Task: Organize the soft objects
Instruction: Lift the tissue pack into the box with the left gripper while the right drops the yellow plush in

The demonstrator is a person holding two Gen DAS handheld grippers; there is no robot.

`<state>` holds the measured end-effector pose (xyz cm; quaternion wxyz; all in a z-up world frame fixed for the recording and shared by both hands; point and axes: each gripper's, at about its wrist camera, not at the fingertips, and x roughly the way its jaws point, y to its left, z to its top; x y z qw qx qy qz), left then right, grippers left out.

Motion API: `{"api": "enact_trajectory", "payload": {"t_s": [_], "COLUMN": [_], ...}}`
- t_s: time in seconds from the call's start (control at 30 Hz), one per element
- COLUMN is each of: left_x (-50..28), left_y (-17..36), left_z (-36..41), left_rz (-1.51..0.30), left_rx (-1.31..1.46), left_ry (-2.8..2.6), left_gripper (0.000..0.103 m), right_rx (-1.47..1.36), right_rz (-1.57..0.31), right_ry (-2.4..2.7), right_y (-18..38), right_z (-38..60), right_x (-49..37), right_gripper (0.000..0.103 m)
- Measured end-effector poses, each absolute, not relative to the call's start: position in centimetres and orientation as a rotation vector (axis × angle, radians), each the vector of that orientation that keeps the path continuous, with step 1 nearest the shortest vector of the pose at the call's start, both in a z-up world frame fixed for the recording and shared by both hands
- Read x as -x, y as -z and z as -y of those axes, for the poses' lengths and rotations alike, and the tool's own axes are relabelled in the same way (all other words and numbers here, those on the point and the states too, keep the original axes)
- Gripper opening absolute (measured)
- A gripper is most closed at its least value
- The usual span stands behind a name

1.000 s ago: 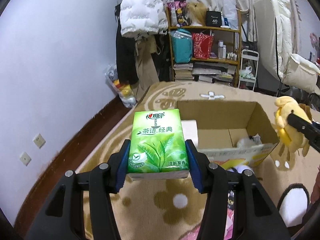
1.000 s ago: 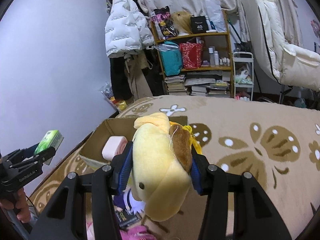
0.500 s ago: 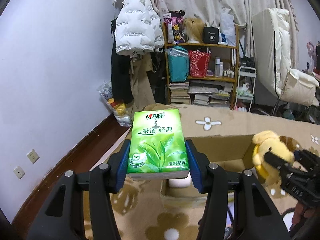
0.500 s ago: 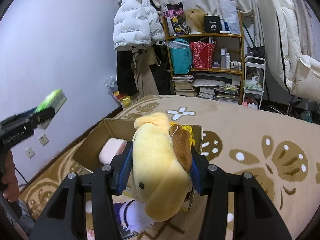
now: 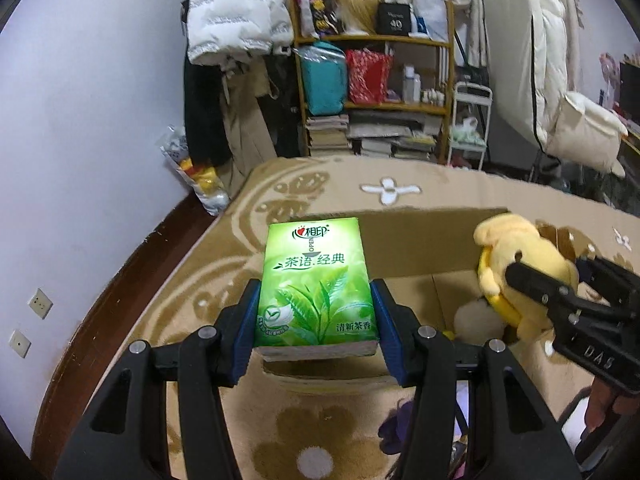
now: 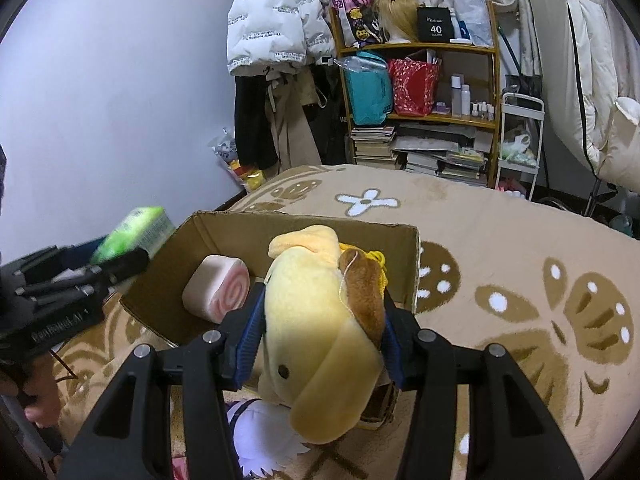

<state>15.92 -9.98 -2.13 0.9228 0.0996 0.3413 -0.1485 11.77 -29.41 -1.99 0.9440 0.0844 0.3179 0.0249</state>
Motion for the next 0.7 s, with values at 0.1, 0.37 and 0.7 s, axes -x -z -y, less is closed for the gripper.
{"api": "enact_trajectory", "payload": {"t_s": [0.1,0.37,0.7], "left_x": [-16.1,-16.0,-14.6], "left_y": [2.9,3.5,1.8], "left_z": [10.2,10.2,9.6], "left_rz": [-0.73,-0.736,-0.718], "left_rx": [-0.203,-0.206,-0.263], "left_ry": [0.322,0.296,0.214], "left_gripper": [0.053,0.071,0.091], "right_rx": [-0.184,-0.212,-0.231], "right_rz": [-0.652,-0.66,-0.645], "right_ry": [-0.055,-0.049,-0.039], "right_y": [2.2,2.5,0.8], "right_z": [29.7,30.0,29.6], "right_x": [-11.9,-11.9,-10.7], "right_gripper": [0.057,0.06,0.09]}}
